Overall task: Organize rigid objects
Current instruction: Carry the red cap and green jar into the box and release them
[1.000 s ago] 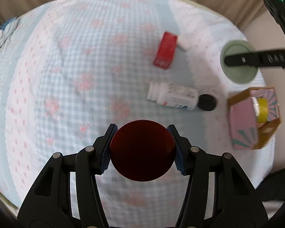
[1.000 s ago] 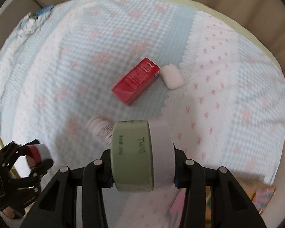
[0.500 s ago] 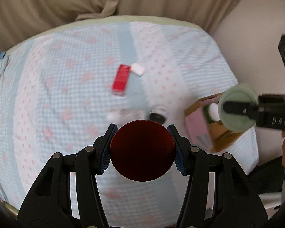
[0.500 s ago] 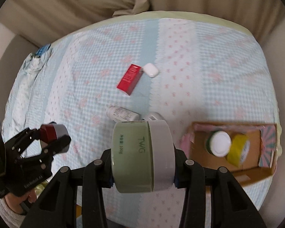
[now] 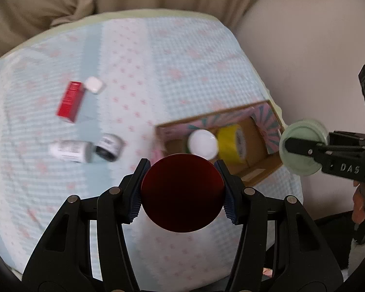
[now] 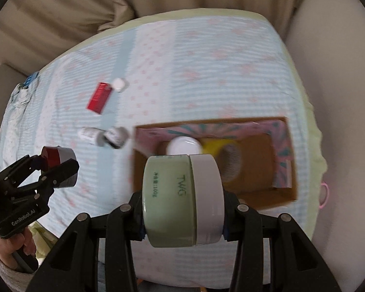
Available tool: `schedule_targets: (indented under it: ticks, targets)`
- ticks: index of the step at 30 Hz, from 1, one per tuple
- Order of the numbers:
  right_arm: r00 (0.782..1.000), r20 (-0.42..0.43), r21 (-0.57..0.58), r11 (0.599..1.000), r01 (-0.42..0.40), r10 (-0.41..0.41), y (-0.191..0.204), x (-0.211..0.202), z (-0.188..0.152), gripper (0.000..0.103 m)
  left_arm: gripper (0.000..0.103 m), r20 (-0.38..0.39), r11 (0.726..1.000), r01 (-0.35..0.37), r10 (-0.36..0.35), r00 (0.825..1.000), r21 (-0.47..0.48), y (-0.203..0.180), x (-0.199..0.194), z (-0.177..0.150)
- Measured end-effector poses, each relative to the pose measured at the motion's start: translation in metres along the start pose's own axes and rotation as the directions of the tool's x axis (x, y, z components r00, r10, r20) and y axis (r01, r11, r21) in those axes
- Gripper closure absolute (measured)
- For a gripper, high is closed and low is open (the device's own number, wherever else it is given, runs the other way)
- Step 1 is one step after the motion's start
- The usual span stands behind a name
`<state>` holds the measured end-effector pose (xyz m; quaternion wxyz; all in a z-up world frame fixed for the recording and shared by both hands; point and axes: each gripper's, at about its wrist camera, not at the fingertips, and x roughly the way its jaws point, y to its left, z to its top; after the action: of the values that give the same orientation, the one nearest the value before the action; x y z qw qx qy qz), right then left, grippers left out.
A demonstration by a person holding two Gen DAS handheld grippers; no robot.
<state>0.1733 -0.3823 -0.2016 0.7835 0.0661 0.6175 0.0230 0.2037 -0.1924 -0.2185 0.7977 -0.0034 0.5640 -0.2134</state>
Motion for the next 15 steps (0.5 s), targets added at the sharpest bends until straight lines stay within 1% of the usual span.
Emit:
schedule_targets:
  ticks: [4, 5, 8, 10, 15]
  targets:
    - [1.000, -0.014, 0.037, 0.999, 0.018, -0.018, -0.049, 0.006, -0.003, 0.063, 0.052, -0.038, 1.000, 0.004, -0.004, 0.999, 0.014, -0.030, 0.034, -0.001]
    - [1.000, -0.017, 0.042, 0.999, 0.022, -0.022, -0.058, 0.009, -0.003, 0.063, 0.052, -0.052, 1.000, -0.003, 0.004, 0.999, 0.015, -0.040, 0.045, -0.002]
    - [0.999, -0.034, 0.060, 0.998, 0.033, -0.031, -0.085, 0.020, -0.002, 0.063, 0.052, -0.082, 1.000, -0.018, 0.019, 0.996, 0.013, -0.052, 0.073, -0.003]
    - [0.998, -0.054, 0.072, 0.997, 0.037, -0.033, -0.102, 0.032, -0.001, 0.063, 0.052, -0.100, 0.999, -0.031, 0.032, 0.994, 0.012, -0.057, 0.086, -0.006]
    - [0.994, -0.105, 0.075, 0.997, 0.035, -0.027, -0.128, 0.066, -0.001, 0.063, 0.052, -0.161, 0.997, -0.071, 0.070, 0.985, 0.000, -0.060, 0.122, -0.016]
